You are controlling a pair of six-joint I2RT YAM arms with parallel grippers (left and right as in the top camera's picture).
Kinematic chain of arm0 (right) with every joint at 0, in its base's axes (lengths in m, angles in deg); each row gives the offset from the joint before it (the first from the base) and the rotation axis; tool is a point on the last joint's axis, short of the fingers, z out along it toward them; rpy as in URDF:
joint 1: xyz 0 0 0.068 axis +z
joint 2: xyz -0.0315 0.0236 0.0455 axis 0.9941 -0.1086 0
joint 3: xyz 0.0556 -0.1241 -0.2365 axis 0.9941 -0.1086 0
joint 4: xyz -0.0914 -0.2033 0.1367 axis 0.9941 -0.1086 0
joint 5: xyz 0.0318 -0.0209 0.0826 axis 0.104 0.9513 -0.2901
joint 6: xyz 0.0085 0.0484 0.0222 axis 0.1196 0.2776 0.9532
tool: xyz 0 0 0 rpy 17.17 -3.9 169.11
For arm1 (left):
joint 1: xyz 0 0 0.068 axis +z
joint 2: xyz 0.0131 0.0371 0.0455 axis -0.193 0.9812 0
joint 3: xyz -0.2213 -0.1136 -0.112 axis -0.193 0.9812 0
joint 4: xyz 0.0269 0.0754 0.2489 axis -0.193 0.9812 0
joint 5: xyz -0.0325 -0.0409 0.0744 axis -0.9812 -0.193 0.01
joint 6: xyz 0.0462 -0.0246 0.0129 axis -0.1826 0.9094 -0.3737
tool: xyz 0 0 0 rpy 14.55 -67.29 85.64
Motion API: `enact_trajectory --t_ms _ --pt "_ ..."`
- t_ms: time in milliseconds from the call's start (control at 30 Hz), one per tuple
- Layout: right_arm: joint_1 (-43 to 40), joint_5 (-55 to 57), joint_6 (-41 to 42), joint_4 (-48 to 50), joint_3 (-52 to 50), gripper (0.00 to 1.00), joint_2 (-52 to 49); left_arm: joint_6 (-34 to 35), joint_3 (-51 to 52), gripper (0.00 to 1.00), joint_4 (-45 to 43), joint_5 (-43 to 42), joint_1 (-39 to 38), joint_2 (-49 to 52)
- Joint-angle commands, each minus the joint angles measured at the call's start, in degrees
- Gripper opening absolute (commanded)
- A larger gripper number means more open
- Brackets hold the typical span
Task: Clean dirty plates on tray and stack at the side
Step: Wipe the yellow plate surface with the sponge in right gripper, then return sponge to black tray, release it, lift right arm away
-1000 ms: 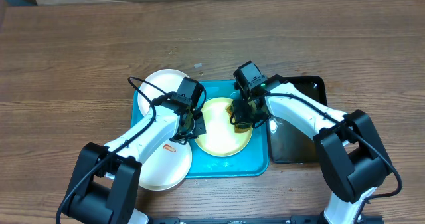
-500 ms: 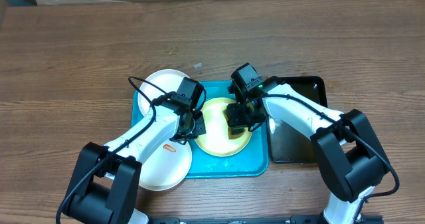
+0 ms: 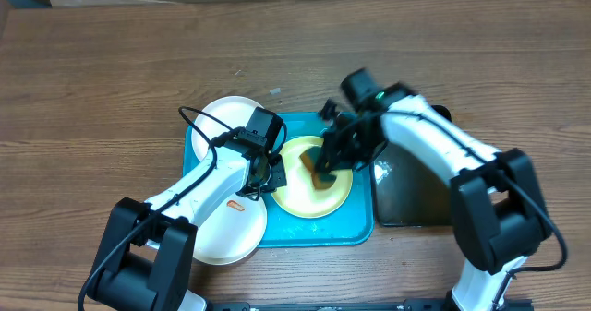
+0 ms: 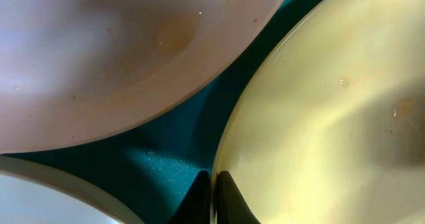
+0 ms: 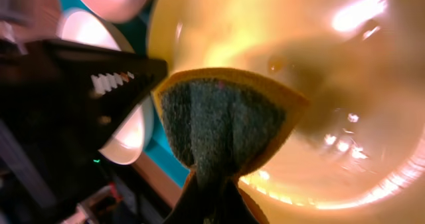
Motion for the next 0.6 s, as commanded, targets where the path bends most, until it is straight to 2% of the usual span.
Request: enact_trajectory --t_ms 0,133,267,400,567 --pt "-4.37 -1.53 -4.68 -5.22 5.03 0.04 3.17 -1.11 -0.11 0.04 0.13 -0.35 -0.44 0.2" --pt "-9.53 11.32 -3.98 -12.5 5.77 0.04 4.81 -1.31 -0.11 0.04 0.13 -0.35 -0.44 0.2" --pt "-13.11 25.9 2.93 -15.76 4.55 0.04 4.76 -1.29 -0.11 0.04 -0.04 -0.52 -0.44 0.2" --pt "-14.21 37.18 10.73 -13.35 0.57 0.04 4.76 -1.31 -0.11 0.04 -0.22 -0.72 -0.46 0.2" --pt "-14.03 38.62 11.04 -4.15 -7.15 0.04 4.76 -1.68 -0.11 0.04 -0.2 -0.74 -0.46 0.2"
